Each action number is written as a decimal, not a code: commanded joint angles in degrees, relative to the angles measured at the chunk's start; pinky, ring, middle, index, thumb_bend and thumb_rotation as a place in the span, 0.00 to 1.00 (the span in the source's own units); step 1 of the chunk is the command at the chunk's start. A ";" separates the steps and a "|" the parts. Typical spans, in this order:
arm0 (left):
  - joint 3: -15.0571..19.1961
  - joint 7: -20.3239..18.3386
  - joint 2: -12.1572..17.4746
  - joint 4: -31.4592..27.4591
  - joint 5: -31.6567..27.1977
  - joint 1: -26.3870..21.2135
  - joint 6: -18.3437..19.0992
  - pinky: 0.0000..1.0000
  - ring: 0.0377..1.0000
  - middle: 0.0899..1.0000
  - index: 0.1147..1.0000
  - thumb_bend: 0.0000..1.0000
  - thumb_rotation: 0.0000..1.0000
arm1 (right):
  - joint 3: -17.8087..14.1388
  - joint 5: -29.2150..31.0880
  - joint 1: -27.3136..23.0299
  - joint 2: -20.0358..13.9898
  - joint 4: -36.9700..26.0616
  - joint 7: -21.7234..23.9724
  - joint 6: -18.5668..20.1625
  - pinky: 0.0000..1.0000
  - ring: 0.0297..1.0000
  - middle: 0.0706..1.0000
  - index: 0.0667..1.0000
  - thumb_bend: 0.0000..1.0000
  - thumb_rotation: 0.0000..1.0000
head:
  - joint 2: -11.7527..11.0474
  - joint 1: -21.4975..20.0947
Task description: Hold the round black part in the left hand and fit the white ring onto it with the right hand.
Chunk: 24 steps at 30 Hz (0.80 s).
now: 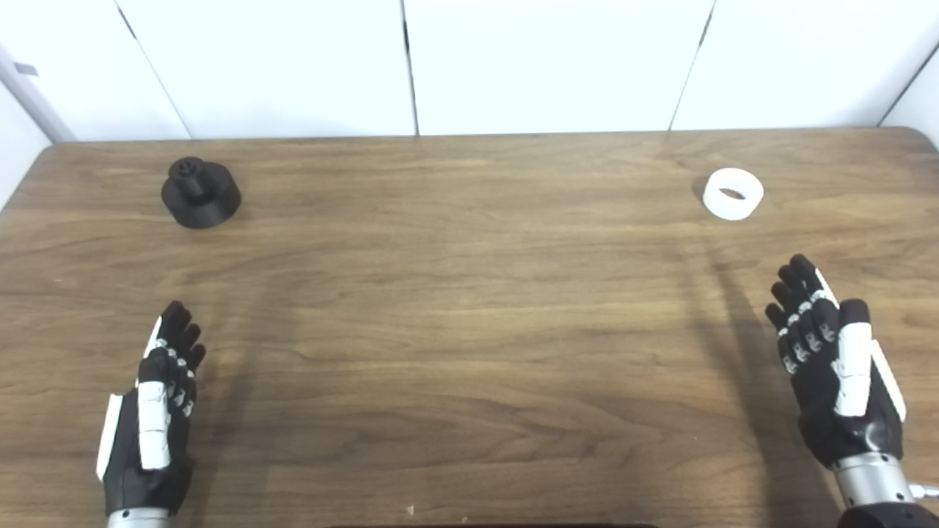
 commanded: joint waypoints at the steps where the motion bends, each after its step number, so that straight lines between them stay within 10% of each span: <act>1: 0.09 0.49 0.48 -2.35 0.32 -0.52 -1.05 0.99 0.99 1.00 0.97 0.68 0.95 | -0.43 0.13 -0.69 -0.89 -1.76 0.36 -1.71 1.00 0.99 0.98 0.95 0.60 1.00 | 0.04 -0.06; 24: -0.15 0.22 0.47 -2.11 0.00 -0.43 -1.50 0.99 1.00 0.99 0.97 0.67 0.95 | -0.50 0.54 -0.69 -0.98 -1.63 0.62 -1.79 1.00 0.98 0.98 0.96 0.59 1.00 | -0.42 0.58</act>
